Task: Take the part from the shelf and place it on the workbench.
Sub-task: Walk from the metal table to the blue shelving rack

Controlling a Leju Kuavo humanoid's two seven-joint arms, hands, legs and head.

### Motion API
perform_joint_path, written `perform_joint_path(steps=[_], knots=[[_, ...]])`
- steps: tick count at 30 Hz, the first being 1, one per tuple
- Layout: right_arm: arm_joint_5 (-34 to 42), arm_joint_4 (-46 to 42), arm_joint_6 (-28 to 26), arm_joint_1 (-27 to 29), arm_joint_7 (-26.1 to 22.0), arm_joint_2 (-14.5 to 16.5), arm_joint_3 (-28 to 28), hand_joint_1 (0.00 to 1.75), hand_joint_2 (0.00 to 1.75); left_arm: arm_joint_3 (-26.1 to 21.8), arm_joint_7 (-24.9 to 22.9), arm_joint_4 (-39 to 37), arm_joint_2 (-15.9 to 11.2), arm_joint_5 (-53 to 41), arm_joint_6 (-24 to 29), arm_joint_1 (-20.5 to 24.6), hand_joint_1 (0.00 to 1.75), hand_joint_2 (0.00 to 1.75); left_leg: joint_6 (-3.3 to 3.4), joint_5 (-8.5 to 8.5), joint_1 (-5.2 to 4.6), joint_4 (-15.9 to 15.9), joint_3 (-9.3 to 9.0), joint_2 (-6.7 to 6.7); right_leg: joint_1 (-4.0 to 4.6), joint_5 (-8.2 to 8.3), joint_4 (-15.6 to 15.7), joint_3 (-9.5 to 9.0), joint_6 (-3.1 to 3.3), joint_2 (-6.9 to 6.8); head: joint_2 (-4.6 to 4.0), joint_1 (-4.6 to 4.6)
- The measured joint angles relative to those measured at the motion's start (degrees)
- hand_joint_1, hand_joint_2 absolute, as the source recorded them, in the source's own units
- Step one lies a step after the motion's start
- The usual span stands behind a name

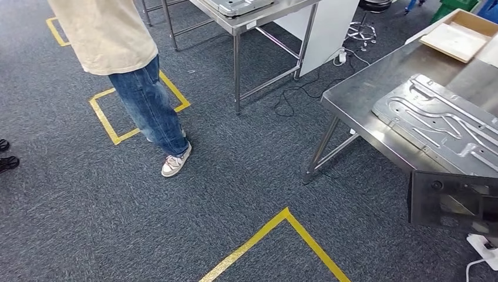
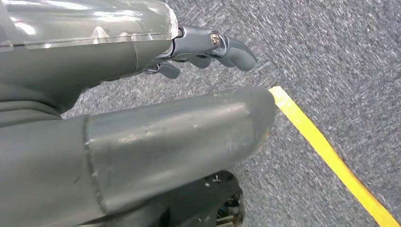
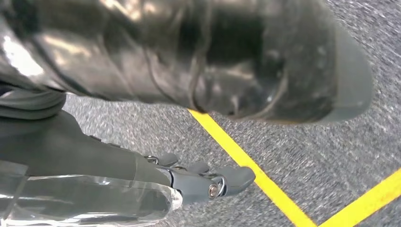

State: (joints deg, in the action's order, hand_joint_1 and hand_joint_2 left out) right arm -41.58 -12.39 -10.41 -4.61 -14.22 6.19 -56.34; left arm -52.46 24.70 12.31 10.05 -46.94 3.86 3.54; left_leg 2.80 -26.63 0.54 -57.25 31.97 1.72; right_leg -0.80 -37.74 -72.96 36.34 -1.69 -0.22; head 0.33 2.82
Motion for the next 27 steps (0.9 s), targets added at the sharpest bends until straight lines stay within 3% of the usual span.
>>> perform_joint_path(steps=[1, 2, 4, 5, 7, 9, 11, 13, 15, 16, 17, 18, 20, 22, 24, 25, 27], knots=[[-0.1, 0.0, 0.0, 0.1, 0.1, 0.0, 0.0, 0.00, 0.00, 0.0, 0.0, 0.0, 0.0, -0.1, 0.0, 0.0, 0.00, 0.00, -0.01, -0.01, -0.02, -0.1, -0.04, 0.83, -0.01, 0.84, -0.4, 0.45, 0.05, 0.12, 0.00, 0.00], [-0.2, 0.0, 0.0, 0.1, 0.1, -0.1, 0.0, 0.00, 0.00, 0.0, 0.0, 0.0, 0.0, -0.2, 0.0, 0.0, 0.00, 0.00, -0.06, -0.04, -0.02, -0.2, -0.13, 1.69, -0.05, 2.80, 1.6, -0.23, 0.15, 0.33, 0.00, 0.00], [-0.4, 0.0, 0.0, 0.1, 0.2, -0.2, 0.0, 0.00, 0.00, 0.0, 0.1, 0.0, 0.0, -0.4, 0.0, 0.0, 0.00, 0.00, -0.29, -0.17, -0.04, -0.5, -0.21, 3.28, -0.24, 7.21, 9.2, -3.35, 0.41, 2.35, 0.00, 0.00], [-0.5, 0.0, 0.0, 0.2, 0.2, -0.3, 0.0, 0.00, 0.00, 0.0, 0.1, 0.0, 0.1, -0.6, 0.0, 0.1, 0.00, 0.00, -0.52, -0.23, -0.08, -0.7, -0.06, 4.00, -0.33, 8.43, 12.3, -4.57, 0.51, 3.63, 0.00, -0.02], [-0.6, 0.0, 0.0, 0.1, 0.2, -0.4, 0.0, 0.00, 0.00, 0.0, 0.1, 0.0, 0.1, -0.7, 0.0, 0.2, 0.00, 0.00, -1.13, -0.15, -0.05, -0.8, 0.40, 5.22, -0.30, 8.65, 14.4, -5.33, 0.67, 5.02, 0.00, -0.02], [-0.6, 0.0, 0.1, -0.2, 0.2, -0.4, 0.0, 0.00, 0.00, 0.0, 0.0, 0.0, 0.1, -1.0, 0.1, 0.1, 0.00, 0.00, -1.83, -0.01, 0.08, -0.8, 0.82, 5.95, -0.30, 8.86, 14.7, -5.45, 1.13, 3.73, 0.00, -0.02], [-0.7, 0.0, 0.1, -0.2, 0.2, -0.5, 0.0, 0.00, 0.00, 0.0, -0.2, 0.0, 0.1, -1.2, 0.2, 0.0, 0.00, 0.00, -2.38, -1.41, -0.10, -2.9, 1.89, 3.24, -0.43, 9.10, 15.2, -5.74, 1.98, 2.17, 0.00, -0.13], [-0.8, 0.0, 0.1, 0.0, 0.3, -0.5, 0.0, 0.00, 0.00, 0.0, -0.3, 0.0, 0.1, -1.4, 0.3, 0.1, 0.00, 0.00, -2.83, -5.09, -0.12, -9.5, 4.92, -0.37, -0.25, 9.07, 15.4, -5.87, 2.64, 0.37, 0.00, -0.25], [-0.9, 0.0, 0.1, 0.2, 0.4, -0.6, 0.0, 0.00, 0.87, 0.0, -0.2, 0.0, 0.1, -1.5, 0.2, 0.2, 0.00, 0.00, -3.20, -7.96, 0.09, -16.4, 8.19, -1.24, 0.03, 8.92, 15.4, -5.88, 2.89, -1.51, 0.00, -0.27], [-0.9, 0.0, 0.1, 0.2, 0.4, -0.7, 0.0, 0.00, 1.31, 0.0, -0.2, 0.0, 0.1, -1.5, 0.2, 0.2, 0.00, 0.00, -3.26, -7.86, 0.15, -17.4, 8.58, -1.37, 0.11, 8.85, 15.4, -5.93, 2.90, -2.36, 0.00, -0.27], [-0.9, 0.0, 0.1, 0.1, 0.5, -0.7, 0.0, 0.00, 1.75, 0.0, -0.2, 0.0, 0.1, -1.5, 0.2, 0.1, 0.00, 0.00, -3.23, -6.64, 0.17, -15.9, 7.67, -1.55, 0.16, 8.76, 15.4, -6.02, 2.87, -3.14, 0.00, -0.27], [-0.9, 0.0, 0.1, 0.0, 0.5, -0.7, 0.0, 0.00, 1.75, 0.0, -0.2, 0.0, 0.1, -1.4, 0.2, 0.0, 0.00, 0.00, -3.06, -4.72, 0.14, -12.4, 5.68, -2.06, 0.19, 8.64, 15.4, -6.20, 2.78, -3.87, 0.00, -0.27], [-0.9, 0.0, 0.1, 0.0, 0.4, -0.7, 0.0, 0.00, 1.75, 0.0, -0.2, 0.0, 0.1, -1.4, 0.3, 0.1, 0.00, 0.00, -2.37, -1.79, -0.32, -4.2, 1.25, -4.90, 0.36, 8.33, 15.3, -6.61, 2.38, -5.15, 0.00, -0.26], [-0.9, 0.0, 0.1, -0.1, 0.4, -0.7, 0.0, 0.00, 1.75, 0.0, -0.2, 0.0, 0.1, -1.3, 0.3, 0.3, 0.00, 0.00, -1.70, -1.19, -0.87, -0.7, -0.30, -6.55, 0.58, 8.07, 15.3, -6.89, 1.86, -6.31, 0.00, -0.25], [-0.9, 0.0, 0.1, -0.3, 0.3, -0.7, 0.1, 0.00, 1.75, 0.0, -0.2, 0.0, 0.1, -1.3, 0.3, 0.2, 0.00, 0.00, -1.22, -0.95, -0.86, -0.4, -0.24, -5.23, 0.63, 7.84, 15.3, -7.16, 1.27, -7.22, 0.00, -0.25], [-1.0, 0.0, 0.1, -0.4, 0.3, -0.8, 0.1, 0.00, 1.75, 0.0, -0.2, 0.0, 0.1, -1.3, 0.3, 0.1, 0.00, 0.00, -0.93, -0.74, -0.69, -0.2, -0.32, -4.55, 0.56, 7.39, 15.0, -7.20, 0.94, -6.44, 0.00, -0.24], [-1.0, 0.0, 0.1, -0.4, 0.3, -0.8, 0.1, 0.00, 1.75, -0.1, -0.2, 0.0, 0.2, -1.3, 0.3, 0.1, 0.00, 0.00, -0.24, -0.23, -0.32, 0.3, -0.50, -3.27, 0.32, 4.81, 11.5, -5.87, 0.46, -3.01, 0.00, -0.21]])
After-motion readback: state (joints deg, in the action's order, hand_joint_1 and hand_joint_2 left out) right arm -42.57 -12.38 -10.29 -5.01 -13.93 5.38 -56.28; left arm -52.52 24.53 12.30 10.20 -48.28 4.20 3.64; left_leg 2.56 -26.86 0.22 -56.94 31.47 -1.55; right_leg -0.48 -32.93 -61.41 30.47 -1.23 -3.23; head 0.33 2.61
